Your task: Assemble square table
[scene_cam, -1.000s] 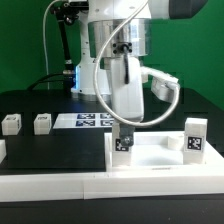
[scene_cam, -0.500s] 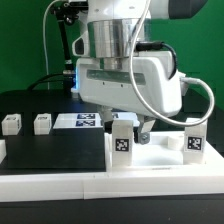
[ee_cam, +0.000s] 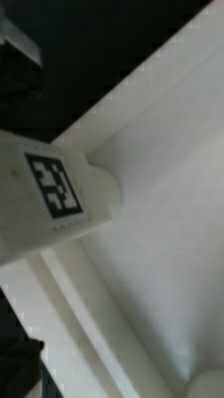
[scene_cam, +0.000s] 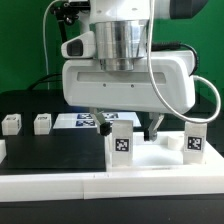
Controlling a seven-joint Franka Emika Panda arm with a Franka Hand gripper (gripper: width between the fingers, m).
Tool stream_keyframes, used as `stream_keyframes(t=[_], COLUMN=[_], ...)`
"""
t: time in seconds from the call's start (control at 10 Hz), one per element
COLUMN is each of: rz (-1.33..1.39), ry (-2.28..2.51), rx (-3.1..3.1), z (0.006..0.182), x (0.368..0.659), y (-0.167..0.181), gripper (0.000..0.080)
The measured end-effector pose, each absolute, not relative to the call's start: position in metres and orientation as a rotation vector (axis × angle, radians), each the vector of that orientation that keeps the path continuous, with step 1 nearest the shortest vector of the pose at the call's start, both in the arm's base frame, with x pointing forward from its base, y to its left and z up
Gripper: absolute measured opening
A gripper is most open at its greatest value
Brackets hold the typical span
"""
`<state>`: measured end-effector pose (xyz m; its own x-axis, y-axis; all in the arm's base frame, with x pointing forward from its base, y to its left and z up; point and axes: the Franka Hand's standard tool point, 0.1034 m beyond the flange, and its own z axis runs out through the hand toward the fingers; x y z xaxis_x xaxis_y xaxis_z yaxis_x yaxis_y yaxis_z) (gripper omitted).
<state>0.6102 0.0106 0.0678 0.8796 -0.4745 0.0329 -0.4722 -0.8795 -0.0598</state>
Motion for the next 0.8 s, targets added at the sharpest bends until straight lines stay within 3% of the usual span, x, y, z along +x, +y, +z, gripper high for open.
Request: stream_keyframes(t=[0.5,0.6,0.7,0.8], rz=[-0.08,-0.08,-0.08,-0.081], ry=[0.366,0.367,0.367,0.362], rx=[-3.093,-3.093,-3.093,-3.097], z=[0.0675,0.0676,0.0676,0.0677], x=[0.6097,0.6097,0.6098,0.6098], y=[0.0082,0.0081,0.008,0.0059], gripper=[0.0625,0.0455,0.0455,0.029])
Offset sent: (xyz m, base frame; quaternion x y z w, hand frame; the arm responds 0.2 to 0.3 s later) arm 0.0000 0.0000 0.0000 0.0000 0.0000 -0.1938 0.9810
